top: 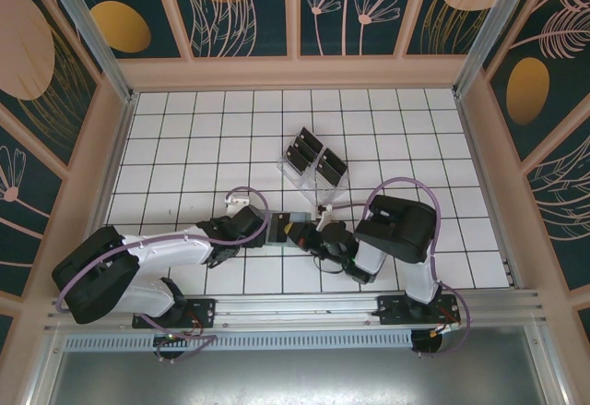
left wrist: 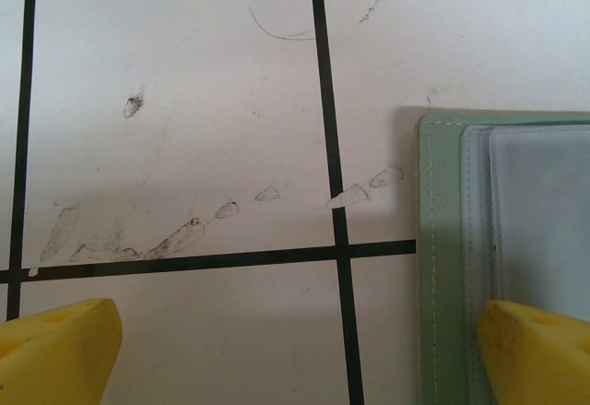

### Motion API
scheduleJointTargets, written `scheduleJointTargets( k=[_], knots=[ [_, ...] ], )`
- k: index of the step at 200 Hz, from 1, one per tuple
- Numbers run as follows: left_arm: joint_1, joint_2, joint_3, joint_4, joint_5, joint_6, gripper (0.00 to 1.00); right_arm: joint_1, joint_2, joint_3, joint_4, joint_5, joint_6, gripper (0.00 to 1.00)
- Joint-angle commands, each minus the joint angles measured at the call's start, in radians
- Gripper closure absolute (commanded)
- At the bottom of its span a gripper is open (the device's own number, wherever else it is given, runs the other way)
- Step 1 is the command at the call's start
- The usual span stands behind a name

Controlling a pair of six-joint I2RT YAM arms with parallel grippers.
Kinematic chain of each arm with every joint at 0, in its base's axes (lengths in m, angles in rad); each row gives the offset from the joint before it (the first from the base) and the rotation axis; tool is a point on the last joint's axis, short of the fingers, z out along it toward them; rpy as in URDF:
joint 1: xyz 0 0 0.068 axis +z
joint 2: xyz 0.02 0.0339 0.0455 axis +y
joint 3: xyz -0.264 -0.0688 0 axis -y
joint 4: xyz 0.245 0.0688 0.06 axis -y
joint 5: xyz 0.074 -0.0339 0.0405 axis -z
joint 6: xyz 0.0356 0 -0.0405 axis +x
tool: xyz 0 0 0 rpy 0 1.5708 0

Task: Put the credit cards into the card holder
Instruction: Insert the credit card into the card slot.

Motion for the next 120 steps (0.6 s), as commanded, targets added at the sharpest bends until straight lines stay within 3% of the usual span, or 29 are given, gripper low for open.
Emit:
scheduleJointTargets(
  k=[1,61,120],
  knots=[
    [-0.008,-0.007,-0.019,-0.033,0.019,0.001,0.02,-0.011,0.017,0.013,-0.098,-0.037,-0.012,0.99],
    [-0.008,-0.018,-0.015,-0.038,0.018,0.000,0.02,-0.035,-0.118,0.058,-0.372,-0.058,-0.086,0.64],
    [-0.008,-0.071,0.003,-0.067,-0.004,-0.017,0.02,-0.064,-0.271,0.175,-0.766,-0.048,-0.219,0.53]
  ],
)
